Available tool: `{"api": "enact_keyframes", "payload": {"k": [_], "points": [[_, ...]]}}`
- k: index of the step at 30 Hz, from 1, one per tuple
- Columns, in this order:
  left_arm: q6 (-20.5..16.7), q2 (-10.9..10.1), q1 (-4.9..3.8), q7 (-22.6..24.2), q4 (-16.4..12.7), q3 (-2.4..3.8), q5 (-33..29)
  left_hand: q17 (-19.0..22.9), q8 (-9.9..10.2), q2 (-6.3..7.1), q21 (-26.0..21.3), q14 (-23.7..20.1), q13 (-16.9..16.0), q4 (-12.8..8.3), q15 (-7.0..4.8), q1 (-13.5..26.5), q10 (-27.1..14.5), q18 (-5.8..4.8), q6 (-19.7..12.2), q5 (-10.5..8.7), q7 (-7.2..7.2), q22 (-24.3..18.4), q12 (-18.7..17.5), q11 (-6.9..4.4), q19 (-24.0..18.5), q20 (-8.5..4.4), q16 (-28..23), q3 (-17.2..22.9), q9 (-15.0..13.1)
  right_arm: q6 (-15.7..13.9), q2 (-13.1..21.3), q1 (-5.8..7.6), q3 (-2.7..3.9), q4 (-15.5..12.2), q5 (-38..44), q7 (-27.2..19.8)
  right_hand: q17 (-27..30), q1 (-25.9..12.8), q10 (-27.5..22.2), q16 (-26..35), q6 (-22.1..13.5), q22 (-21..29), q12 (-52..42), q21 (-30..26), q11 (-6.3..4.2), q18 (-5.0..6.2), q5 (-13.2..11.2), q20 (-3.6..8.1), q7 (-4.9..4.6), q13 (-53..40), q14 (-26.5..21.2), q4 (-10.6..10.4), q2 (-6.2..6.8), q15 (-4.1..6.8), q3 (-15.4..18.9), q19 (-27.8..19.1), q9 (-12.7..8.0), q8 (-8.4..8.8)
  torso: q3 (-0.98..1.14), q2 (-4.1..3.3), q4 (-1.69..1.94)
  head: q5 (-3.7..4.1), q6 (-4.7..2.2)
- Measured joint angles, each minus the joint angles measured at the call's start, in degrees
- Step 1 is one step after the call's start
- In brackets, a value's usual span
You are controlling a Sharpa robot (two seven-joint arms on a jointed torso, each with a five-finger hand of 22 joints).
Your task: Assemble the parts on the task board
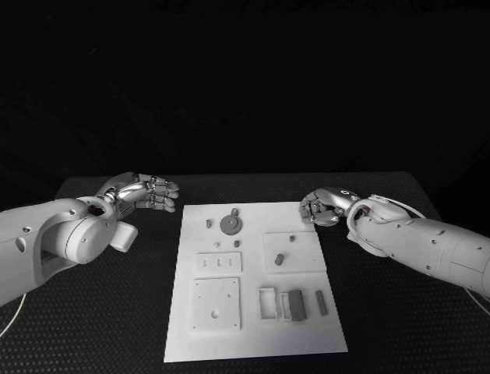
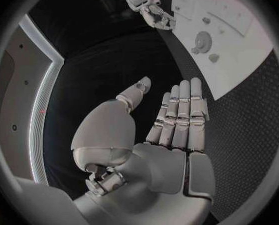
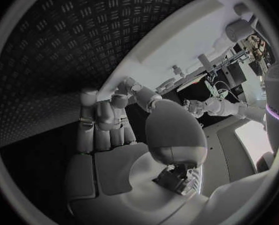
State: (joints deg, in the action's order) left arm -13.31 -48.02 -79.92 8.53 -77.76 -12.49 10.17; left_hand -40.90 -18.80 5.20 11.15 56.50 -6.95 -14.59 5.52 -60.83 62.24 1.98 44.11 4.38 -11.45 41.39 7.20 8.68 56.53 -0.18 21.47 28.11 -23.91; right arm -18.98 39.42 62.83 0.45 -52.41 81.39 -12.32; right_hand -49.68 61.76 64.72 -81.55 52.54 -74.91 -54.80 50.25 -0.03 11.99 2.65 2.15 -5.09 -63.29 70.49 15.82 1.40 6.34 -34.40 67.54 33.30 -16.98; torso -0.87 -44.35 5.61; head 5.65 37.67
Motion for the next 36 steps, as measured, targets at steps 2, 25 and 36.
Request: {"api": "enact_keyframes", "payload": {"k": [2, 25, 36], "points": [[0.00, -0.01, 0.00, -0.01, -0.02, 0.00, 0.00, -0.02, 0.00, 0.00, 0.00, 0.00, 0.00, 0.00, 0.00, 0.00, 0.00, -0.14, 0.00, 0.00, 0.00, 0.00, 0.00, 0.00, 0.00, 0.00, -0.09, 0.00, 0.00, -0.10, 0.00, 0.00, 0.01, 0.03, -0.04, -0.02, 0.00, -0.05, -0.01, 0.00, 0.00, 0.00, 0.00, 0.00, -0.01, 0.04, 0.00, 0.00, 0.00, 0.06, -0.12, 0.00, -0.24, 0.12, 0.00, 0.00, 0.27, -0.03, 0.00, 0.00, 0.00, 0.03, 0.02], [-1.05, 0.70, -0.02, -7.71, -2.83, 0.01, 5.85, -7.66, -2.32, -0.50, 3.36, 5.97, -6.22, 1.88, -3.46, 1.76, 7.31, 0.57, 8.15, -0.22, 2.93, 4.24, 4.74, -4.01, 5.48, -3.44, 5.40, -1.47, -0.13, -0.94, 2.63, 4.22, 1.22, -18.33, 3.87, 9.13, -0.04, 0.19, 0.10, -0.21, 0.20, 0.00, 0.00, 0.23, -0.51, 0.45, 0.00, -0.02, 0.22, 0.25, 0.01, 0.32, -0.11, 0.40, 0.01, 0.02, 0.76, -0.33, -0.09, 0.07, -0.12, -0.28, -0.96], [-1.73, 3.90, 0.02, -12.22, -5.19, -0.04, 6.65, -10.33, -0.77, -0.33, 5.30, 6.12, -11.57, 2.20, -4.73, 2.46, 7.23, -0.22, 8.14, -0.22, 2.20, 7.66, 7.83, -4.77, 6.47, -4.42, 9.85, -1.80, 1.24, 0.57, -0.96, 5.04, 1.20, -26.04, 8.83, 17.06, -0.04, 0.18, 0.13, -0.21, 0.46, 0.00, 0.00, 0.23, -0.51, 0.48, 0.00, -0.03, 0.48, 0.31, 0.04, 0.32, -0.10, 0.37, 0.01, 0.01, 0.74, -0.20, -0.26, 0.49, -0.31, -0.74, -1.60]]}}
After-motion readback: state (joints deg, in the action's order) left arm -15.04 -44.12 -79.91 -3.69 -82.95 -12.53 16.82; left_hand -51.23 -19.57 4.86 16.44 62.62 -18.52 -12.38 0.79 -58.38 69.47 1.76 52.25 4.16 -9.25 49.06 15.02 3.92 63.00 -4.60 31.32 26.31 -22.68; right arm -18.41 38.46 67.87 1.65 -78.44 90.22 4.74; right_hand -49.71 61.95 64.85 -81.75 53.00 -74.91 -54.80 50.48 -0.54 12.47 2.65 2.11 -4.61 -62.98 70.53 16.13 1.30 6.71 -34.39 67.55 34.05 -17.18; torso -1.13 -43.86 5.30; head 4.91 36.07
